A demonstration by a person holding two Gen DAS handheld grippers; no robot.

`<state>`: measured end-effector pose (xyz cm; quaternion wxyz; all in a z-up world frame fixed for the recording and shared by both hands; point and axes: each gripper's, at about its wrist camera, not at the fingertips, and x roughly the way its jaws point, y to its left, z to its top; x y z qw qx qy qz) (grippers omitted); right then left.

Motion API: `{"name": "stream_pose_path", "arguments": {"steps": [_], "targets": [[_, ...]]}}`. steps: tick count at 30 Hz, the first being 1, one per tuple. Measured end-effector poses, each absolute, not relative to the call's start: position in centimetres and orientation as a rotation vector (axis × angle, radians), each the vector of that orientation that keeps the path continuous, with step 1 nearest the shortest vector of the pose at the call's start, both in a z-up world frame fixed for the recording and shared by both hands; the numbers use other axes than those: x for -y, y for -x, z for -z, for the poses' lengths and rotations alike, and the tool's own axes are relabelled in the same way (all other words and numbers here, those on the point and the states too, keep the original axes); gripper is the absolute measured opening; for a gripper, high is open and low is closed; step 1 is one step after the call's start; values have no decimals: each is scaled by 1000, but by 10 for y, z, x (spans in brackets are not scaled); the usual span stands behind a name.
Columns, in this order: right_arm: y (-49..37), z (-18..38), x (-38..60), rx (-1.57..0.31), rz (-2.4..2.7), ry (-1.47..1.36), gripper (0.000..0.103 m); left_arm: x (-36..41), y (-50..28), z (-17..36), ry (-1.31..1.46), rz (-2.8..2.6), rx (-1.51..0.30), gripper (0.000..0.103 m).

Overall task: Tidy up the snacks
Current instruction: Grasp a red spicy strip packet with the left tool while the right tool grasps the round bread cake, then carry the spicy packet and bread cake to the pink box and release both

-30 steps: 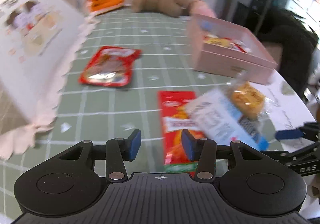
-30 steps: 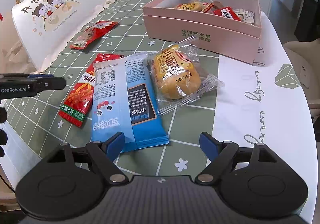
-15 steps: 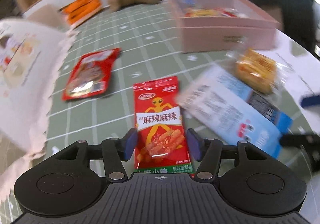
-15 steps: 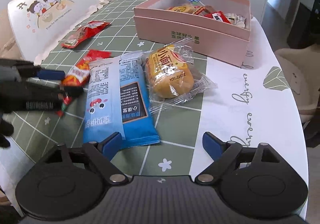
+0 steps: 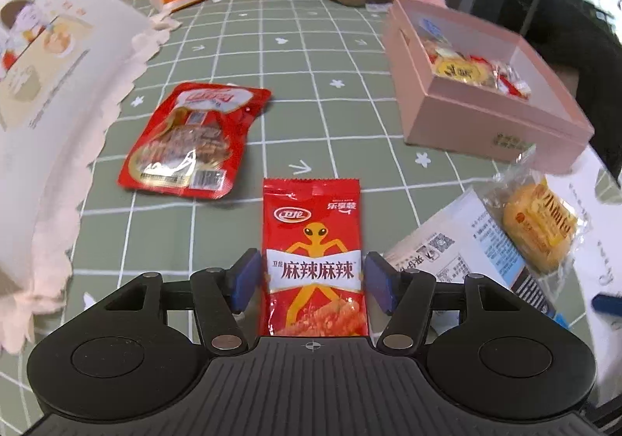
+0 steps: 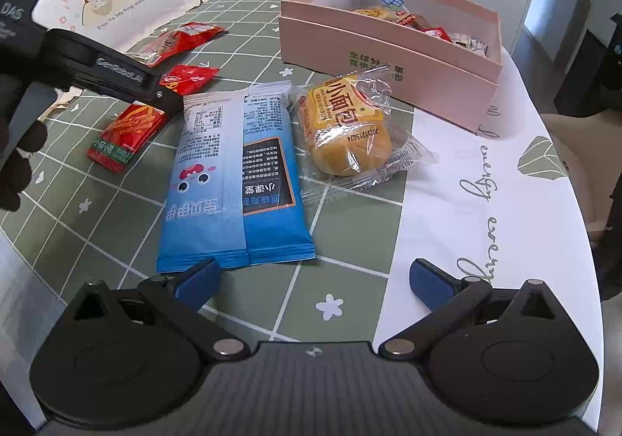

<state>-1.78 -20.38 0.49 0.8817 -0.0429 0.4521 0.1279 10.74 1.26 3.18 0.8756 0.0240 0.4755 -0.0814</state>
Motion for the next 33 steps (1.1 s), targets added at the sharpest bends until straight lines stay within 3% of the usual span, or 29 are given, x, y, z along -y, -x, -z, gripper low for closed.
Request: {"name": "stream_pose_path", "arguments": {"steps": [9, 12, 16, 21, 23, 24, 28, 33], "targets": [[16, -7, 204, -967, -302, 112, 102, -19, -68, -36, 38, 193, -1028, 56], [10, -21, 208, -977, -322, 131, 90, -20, -46, -37, 33, 195, -1048, 56], [-4, -48, 212, -842, -269, 161, 90, -20, -30, -37, 55, 179, -1040, 56], [-64, -42, 208, -880, -231, 114, 90, -20, -31, -37, 50, 173, -1039, 56], [-83, -31, 209, -943, -230, 51, 75, -20, -31, -37, 52, 173, -1041, 56], [-87, -27, 209, -972, -228, 30, 62, -20, -31, -37, 50, 174, -1042, 56], [-78, -30, 212, -999, -240, 10, 58, -18, -29, -36, 30, 174, -1032, 57], [-53, -30, 221, -1062, -252, -24, 59, -11, -26, -35, -13, 172, -1014, 60]]}}
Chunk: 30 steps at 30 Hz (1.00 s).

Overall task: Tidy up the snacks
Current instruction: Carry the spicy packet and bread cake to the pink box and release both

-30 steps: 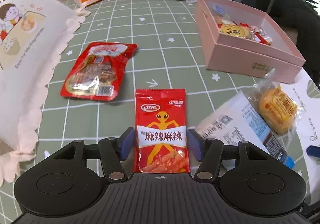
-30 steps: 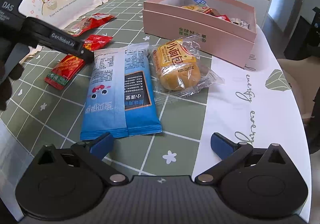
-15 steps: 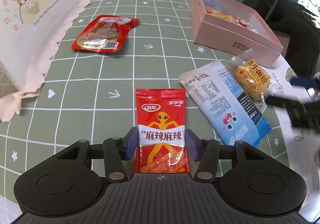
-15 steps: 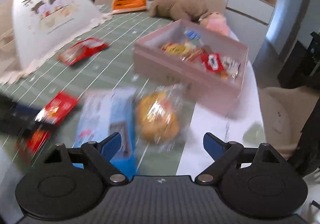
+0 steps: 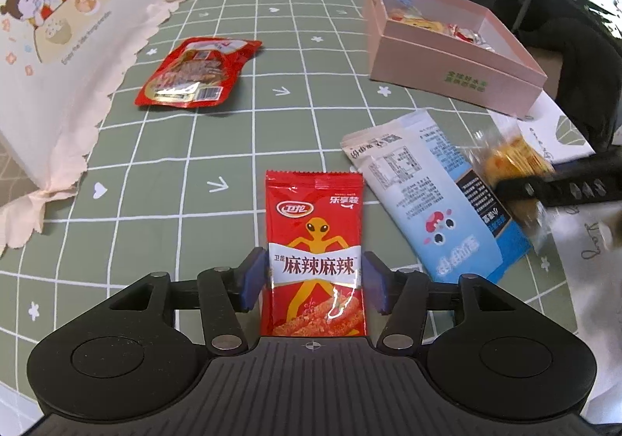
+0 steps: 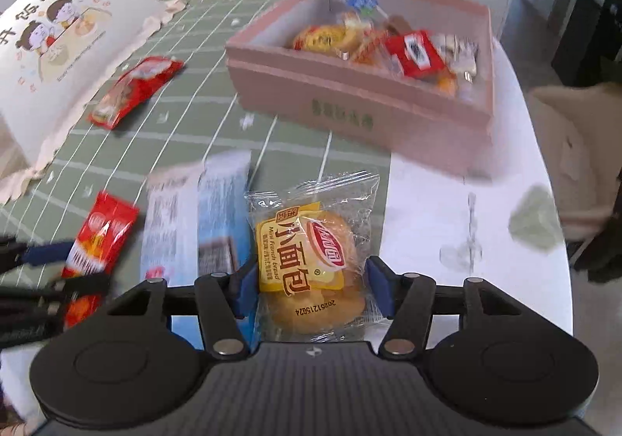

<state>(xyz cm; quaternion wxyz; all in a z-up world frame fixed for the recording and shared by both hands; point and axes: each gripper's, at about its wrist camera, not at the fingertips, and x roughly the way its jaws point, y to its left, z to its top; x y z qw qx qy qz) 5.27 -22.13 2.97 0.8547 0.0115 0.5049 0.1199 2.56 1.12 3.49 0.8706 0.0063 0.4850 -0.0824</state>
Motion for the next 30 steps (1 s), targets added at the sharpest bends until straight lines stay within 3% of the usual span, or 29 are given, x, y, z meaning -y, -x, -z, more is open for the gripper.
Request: {"name": "stream_pose_path", "arguments": {"steps": [2, 4, 20, 23, 24, 25, 30], "targets": [[-39, -30, 223, -1061, -272, -30, 68, -10, -25, -35, -19, 171, -1012, 61], [-26, -33, 223, -1026, -262, -17, 83, -10, -26, -35, -19, 172, -1015, 61], [-30, -42, 221, -963, -245, 60, 84, -16, -19, -37, -11, 200, -1046, 61], [-43, -36, 220, -1006, -244, 33, 77, -17, -17, -38, -8, 204, -1054, 61], [-45, -33, 220, -1031, -245, 27, 60, -17, -16, -38, -12, 206, -1056, 61], [-46, -31, 220, -1059, -253, 23, 56, -16, -15, -38, -22, 211, -1057, 61], [-20, -50, 232, -1027, -242, 18, 54, -17, -3, -41, 11, 200, -1035, 49]]}}
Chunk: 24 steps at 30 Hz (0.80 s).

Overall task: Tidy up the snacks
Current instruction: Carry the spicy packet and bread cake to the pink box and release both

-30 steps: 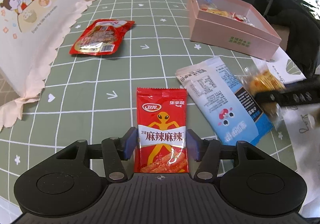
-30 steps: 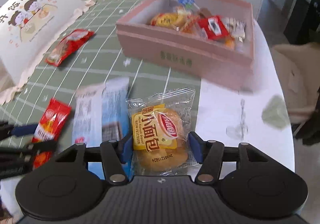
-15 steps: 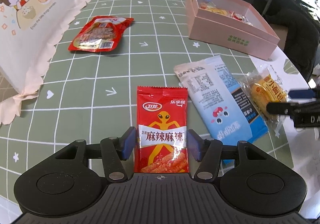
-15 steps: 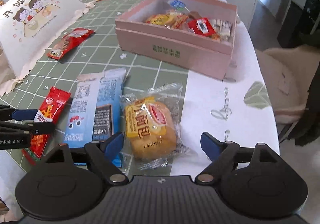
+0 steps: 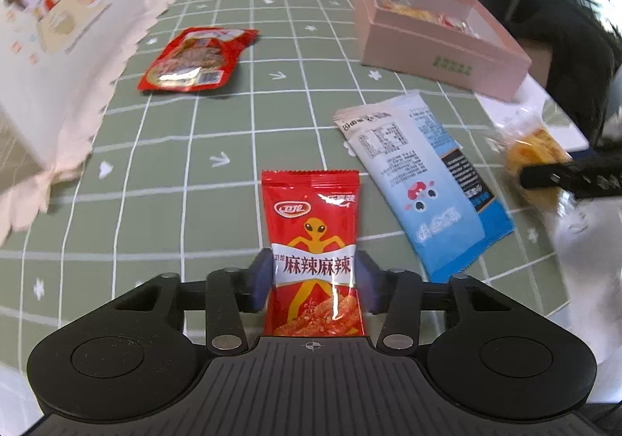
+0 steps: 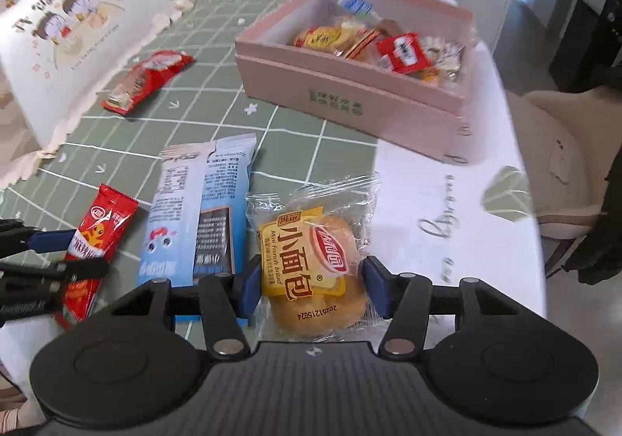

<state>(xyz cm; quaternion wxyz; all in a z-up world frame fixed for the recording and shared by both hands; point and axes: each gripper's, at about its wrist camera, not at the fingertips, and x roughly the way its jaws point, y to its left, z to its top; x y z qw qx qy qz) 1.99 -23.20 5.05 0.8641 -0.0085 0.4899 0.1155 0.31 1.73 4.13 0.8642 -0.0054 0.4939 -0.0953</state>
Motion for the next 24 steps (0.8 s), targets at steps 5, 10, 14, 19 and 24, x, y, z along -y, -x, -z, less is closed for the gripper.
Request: {"name": "stream_pose_path", "arguments": {"steps": [5, 10, 14, 19, 24], "targets": [[12, -81, 260, -950, -220, 7, 54, -15, 16, -95, 17, 235, -883, 47], [21, -103, 285, -896, -206, -71, 54, -7, -12, -195, 133, 351, -670, 47], [19, -119, 292, -849, -199, -124, 54, 21, -61, -252, 159, 409, -518, 48], [14, -136, 289, -821, -176, -129, 54, 55, -158, -250, 351, 536, -571, 56], [13, -147, 301, -822, -109, -129, 54, 41, -178, -205, 427, 440, -619, 50]]}}
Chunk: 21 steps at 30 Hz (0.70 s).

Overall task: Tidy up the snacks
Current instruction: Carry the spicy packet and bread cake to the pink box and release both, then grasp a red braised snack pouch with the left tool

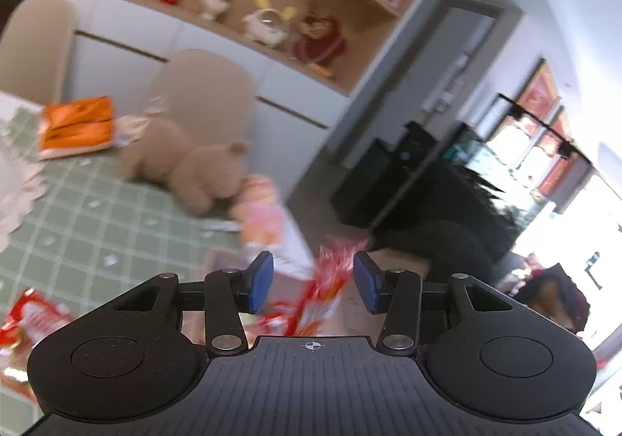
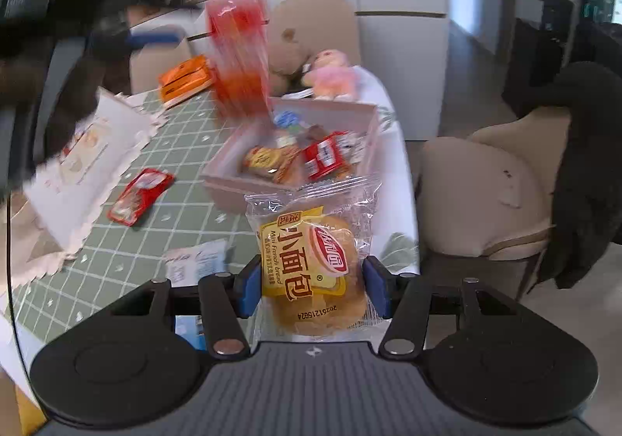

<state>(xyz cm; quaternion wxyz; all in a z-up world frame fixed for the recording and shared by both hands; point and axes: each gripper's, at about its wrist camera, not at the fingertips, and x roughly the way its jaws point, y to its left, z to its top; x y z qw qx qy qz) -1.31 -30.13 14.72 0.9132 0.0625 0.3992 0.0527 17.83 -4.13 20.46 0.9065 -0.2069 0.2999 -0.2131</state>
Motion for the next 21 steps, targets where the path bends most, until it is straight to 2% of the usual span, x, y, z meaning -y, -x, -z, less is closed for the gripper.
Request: {"name": "stream_pose_path", "arguments": {"steps": [6, 11, 12, 13, 14, 17, 21], "targets": [[-9, -165, 319, -770, -49, -150, 54, -2, -124, -129, 399, 405, -780, 50], [-70, -191, 300, -643, -77, -143, 54, -26, -89, -77, 426, 373, -913, 50], [-86, -196, 296, -613, -85, -150, 57, -30, -88, -72, 435, 363, -925, 50], [-104, -199, 294, -586, -87, -165, 71, -35, -87, -68, 444, 342, -941, 50], [-126, -202, 291, -588, -77, -169, 77, -38, -88, -66, 448, 324, -951, 50], [-158, -202, 288, -612, -48, -148, 78, -53, -80, -65, 438, 278, -955, 50], [-144, -191, 288, -630, -94, -136, 78, -71, -74, -63, 416, 217, -958, 50]]}}
